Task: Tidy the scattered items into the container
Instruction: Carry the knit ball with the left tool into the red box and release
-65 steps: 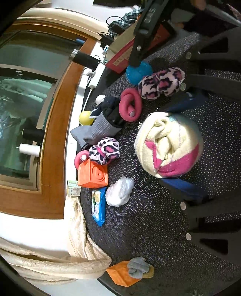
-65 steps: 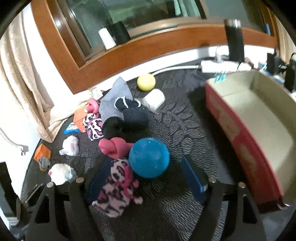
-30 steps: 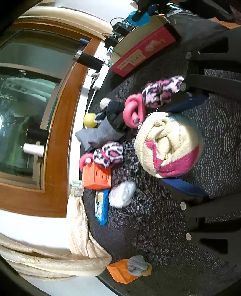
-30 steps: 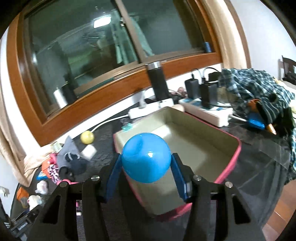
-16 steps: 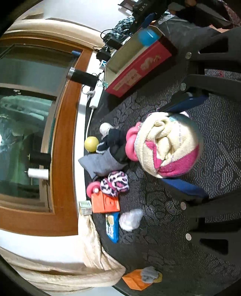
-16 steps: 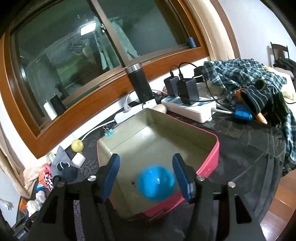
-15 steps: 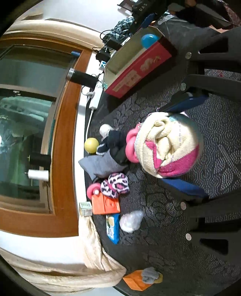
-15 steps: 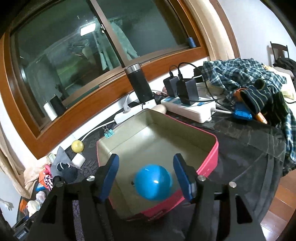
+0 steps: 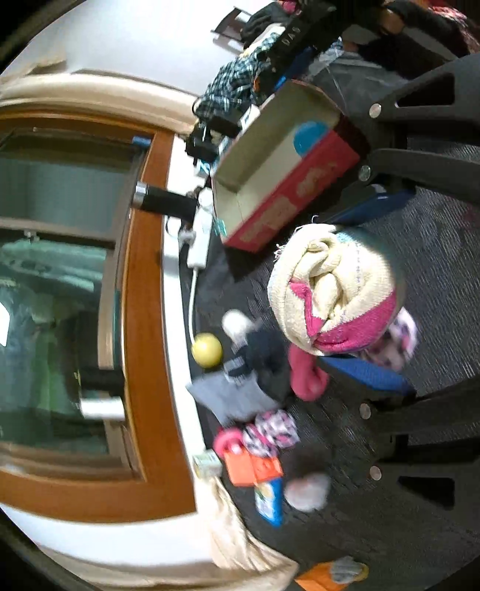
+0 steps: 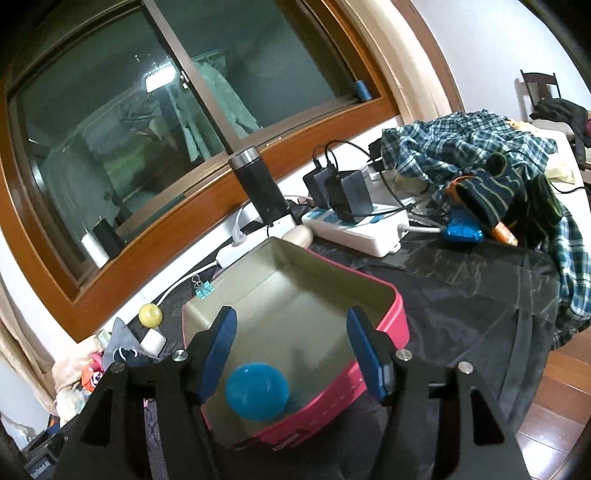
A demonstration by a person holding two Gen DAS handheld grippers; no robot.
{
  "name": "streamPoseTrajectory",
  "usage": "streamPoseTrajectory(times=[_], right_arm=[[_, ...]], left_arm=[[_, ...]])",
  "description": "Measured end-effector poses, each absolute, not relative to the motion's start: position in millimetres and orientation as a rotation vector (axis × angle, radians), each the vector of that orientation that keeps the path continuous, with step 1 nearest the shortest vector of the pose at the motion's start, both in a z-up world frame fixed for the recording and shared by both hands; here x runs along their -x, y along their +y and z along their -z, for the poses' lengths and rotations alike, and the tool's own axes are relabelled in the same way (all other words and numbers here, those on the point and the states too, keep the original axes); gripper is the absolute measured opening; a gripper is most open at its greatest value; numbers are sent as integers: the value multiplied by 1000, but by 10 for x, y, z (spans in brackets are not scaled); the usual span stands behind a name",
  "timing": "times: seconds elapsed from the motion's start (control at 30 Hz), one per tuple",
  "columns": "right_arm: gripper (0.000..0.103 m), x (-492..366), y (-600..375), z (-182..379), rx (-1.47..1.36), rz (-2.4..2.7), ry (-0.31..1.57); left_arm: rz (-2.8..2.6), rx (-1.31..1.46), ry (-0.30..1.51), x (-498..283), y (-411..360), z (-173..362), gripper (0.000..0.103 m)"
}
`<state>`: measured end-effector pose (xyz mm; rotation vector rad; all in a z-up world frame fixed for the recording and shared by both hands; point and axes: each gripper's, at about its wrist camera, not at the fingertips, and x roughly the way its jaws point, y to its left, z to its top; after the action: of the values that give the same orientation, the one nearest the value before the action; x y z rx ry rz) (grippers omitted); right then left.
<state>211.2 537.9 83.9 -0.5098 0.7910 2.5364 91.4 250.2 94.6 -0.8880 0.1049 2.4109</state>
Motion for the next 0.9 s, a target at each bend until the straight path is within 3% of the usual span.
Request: streamPoseTrajectory(times=[0.37, 0.9], right_arm=[[67, -2215, 5576, -872, 454, -2491, 816], [67, -2192, 5715, -779, 461, -2421, 786]], left_arm=[[-2286, 776, 179, -952, 3313, -1223, 69], [-2108, 825, 178, -754, 4148, -1103, 73]])
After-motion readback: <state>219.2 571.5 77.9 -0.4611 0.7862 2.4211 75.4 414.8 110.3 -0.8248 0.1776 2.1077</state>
